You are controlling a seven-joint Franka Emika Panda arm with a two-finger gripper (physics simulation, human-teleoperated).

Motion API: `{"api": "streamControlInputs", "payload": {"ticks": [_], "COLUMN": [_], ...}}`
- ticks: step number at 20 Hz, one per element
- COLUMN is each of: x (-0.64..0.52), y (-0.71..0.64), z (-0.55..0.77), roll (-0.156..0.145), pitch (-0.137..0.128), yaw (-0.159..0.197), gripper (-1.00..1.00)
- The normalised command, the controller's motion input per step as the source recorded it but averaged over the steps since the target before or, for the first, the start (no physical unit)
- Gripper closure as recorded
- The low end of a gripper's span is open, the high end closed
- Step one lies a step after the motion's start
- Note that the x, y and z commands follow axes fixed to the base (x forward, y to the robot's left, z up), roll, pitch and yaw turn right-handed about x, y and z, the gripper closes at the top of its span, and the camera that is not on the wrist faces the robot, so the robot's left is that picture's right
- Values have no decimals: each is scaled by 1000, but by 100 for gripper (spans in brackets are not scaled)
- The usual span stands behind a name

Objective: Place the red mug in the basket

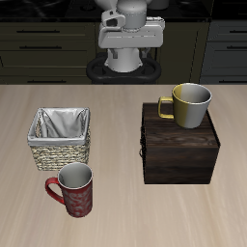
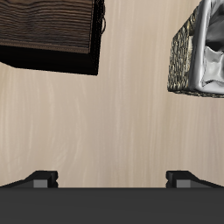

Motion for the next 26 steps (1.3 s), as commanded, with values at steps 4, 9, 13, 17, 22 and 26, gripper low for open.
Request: {"api": "streamControlInputs", "payload": {"ticks": [4,9,13,17,22,26], "x": [162,558,298,300,24,-46], "y": [-230,-823,-533,-717,-424,-541], "z": [17,-49,-19,87,129,269], "roll": [31,-72,-75,-46,72,16], "pitch": [42,59,25,66,41,-60], "yaw": [17,4,-2,-70,-49,35], "gripper": [-100,-100,-100,-100,-100,-100]}}
